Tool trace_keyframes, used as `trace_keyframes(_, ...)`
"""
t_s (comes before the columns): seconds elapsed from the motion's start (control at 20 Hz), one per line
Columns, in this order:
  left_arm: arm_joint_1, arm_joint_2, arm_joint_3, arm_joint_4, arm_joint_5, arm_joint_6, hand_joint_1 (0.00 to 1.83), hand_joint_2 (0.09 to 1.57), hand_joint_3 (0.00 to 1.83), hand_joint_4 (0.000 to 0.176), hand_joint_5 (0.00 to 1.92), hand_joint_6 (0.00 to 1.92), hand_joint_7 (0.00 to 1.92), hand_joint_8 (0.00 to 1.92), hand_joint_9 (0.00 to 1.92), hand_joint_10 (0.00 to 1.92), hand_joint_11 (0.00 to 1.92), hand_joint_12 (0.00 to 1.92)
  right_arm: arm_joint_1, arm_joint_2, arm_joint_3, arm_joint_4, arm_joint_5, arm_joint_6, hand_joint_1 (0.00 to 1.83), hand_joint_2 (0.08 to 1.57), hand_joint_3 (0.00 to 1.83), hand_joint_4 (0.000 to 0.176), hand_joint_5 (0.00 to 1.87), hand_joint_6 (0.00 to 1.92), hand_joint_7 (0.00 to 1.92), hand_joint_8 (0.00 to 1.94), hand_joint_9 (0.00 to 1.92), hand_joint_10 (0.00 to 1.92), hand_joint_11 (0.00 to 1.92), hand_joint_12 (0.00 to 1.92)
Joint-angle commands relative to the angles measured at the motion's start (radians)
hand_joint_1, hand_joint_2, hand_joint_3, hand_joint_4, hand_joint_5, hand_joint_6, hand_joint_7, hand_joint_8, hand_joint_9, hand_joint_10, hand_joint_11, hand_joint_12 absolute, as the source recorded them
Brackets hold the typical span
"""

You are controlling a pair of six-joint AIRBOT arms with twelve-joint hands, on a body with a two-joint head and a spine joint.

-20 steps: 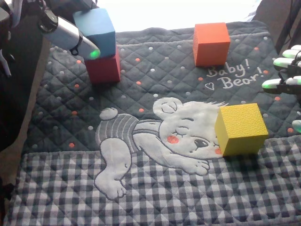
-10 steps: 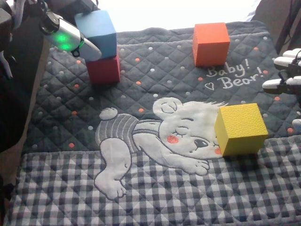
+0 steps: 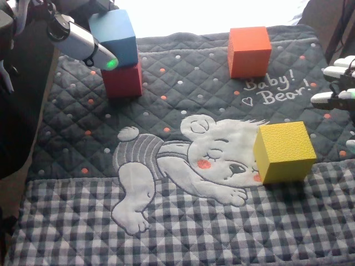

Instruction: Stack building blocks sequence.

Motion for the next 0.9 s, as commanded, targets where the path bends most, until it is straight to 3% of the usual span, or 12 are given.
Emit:
trace_keyframes(0.0,-0.004,-0.002,0.006,-0.010,-0.097,0.000,1.06,0.91,0.00,0.000,0.68,0.00,0.85,0.00,0.92,0.00,0.54,1.06,0.007,0.004,0.005,0.029,0.120,0.002,0.56,1.32,0.00,0.098,0.48,0.00,0.20,0.00,0.18,0.01,0.22,0.04)
trace_keyframes(0.25,-0.003,-0.001,0.005,-0.009,-0.096,0.000,1.01,0.90,0.00,0.000,0.58,0.00,0.68,0.00,0.75,0.00,0.41,0.97,0.007,0.004,0.005,0.030,0.120,0.002,0.62,1.31,0.00,0.090,0.49,0.00,0.20,0.00,0.18,0.01,0.22,0.04)
trace_keyframes(0.35,-0.002,-0.001,0.005,-0.009,-0.096,0.000,1.02,0.88,0.00,0.001,0.52,0.00,0.56,0.00,0.63,0.00,0.33,0.92,0.007,0.004,0.005,0.030,0.120,0.002,0.63,1.30,0.00,0.073,0.50,0.01,0.23,0.01,0.19,0.01,0.21,0.03)
trace_keyframes(0.4,-0.002,-0.001,0.005,-0.009,-0.096,0.000,1.01,0.87,0.00,0.013,0.50,0.00,0.53,0.00,0.63,0.00,0.32,0.98,0.007,0.004,0.005,0.030,0.120,0.002,0.63,1.30,0.00,0.084,0.50,0.00,0.22,0.00,0.18,0.00,0.20,0.03)
trace_keyframes(0.5,-0.002,0.000,0.003,-0.009,-0.096,0.000,1.00,0.87,0.00,0.027,0.47,0.00,0.54,0.00,0.61,0.00,0.28,1.03,0.007,0.004,0.005,0.030,0.120,0.002,0.64,1.30,0.00,0.057,0.50,0.00,0.22,0.00,0.17,0.00,0.20,0.03)
trace_keyframes(0.55,-0.001,0.000,0.003,-0.008,-0.096,0.000,0.99,0.88,0.00,0.035,0.46,0.00,0.51,0.00,0.59,0.00,0.25,1.06,0.007,0.004,0.005,0.030,0.121,0.002,0.63,1.30,0.00,0.082,0.49,0.00,0.22,0.00,0.17,0.01,0.22,0.03)
trace_keyframes(0.6,-0.001,0.001,0.003,-0.008,-0.096,0.000,0.98,0.87,0.00,0.039,0.45,0.00,0.50,0.00,0.58,0.00,0.24,1.06,0.007,0.004,0.005,0.030,0.121,0.002,0.63,1.30,0.00,0.093,0.50,0.00,0.22,0.00,0.19,0.01,0.24,0.04)
trace_keyframes(0.7,0.002,0.003,0.000,-0.008,-0.098,0.000,0.99,0.87,0.00,0.038,0.44,0.00,0.48,0.00,0.56,0.00,0.23,1.02,0.007,0.004,0.005,0.030,0.121,0.002,0.65,1.30,0.00,0.096,0.50,0.00,0.22,0.00,0.19,0.00,0.22,0.03)
trace_keyframes(0.85,0.003,0.004,-0.002,-0.008,-0.100,0.000,0.99,0.85,0.00,0.050,0.39,0.00,0.43,0.00,0.51,0.00,0.22,1.00,0.007,0.004,0.005,0.030,0.121,0.002,0.72,1.28,0.00,0.113,0.50,0.00,0.23,0.00,0.18,0.01,0.23,0.03)
